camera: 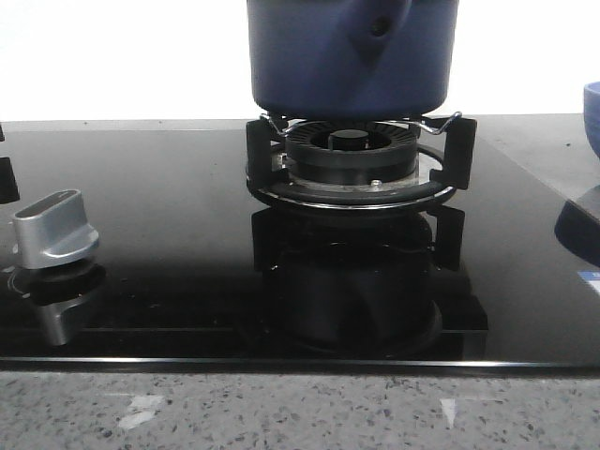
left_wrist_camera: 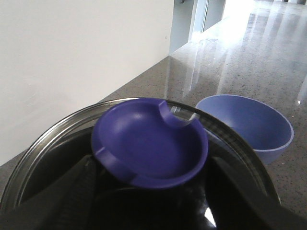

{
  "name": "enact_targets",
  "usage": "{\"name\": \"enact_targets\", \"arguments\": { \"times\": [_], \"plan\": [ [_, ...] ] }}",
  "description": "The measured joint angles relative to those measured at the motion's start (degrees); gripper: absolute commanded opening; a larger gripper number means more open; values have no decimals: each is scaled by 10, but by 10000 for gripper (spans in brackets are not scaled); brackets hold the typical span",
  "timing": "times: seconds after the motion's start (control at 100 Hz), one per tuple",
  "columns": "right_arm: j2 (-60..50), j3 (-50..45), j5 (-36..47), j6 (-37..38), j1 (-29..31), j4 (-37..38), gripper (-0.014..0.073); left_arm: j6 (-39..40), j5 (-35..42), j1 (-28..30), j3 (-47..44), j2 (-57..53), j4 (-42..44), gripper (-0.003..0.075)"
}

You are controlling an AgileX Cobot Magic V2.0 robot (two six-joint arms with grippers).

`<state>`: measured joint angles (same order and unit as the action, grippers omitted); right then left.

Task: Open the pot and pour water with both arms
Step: 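Grasp the blue lid knob with left gripper and lift lid up, then lower right gripper onto the light blue bowl rim and grasp it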

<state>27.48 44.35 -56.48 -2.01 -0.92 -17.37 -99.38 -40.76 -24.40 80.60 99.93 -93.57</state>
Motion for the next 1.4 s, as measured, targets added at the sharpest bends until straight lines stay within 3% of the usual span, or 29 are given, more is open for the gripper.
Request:
{"name": "enact_targets", "arguments": {
  "times": [0.17,1.4],
  "plan": [
    [0,0,0,0,0,0,382,0,9,0,0,0,-9,531],
    [0,0,-3,0,0,0,382,-9,19,-6,19,21,-32,522]
  ]
}}
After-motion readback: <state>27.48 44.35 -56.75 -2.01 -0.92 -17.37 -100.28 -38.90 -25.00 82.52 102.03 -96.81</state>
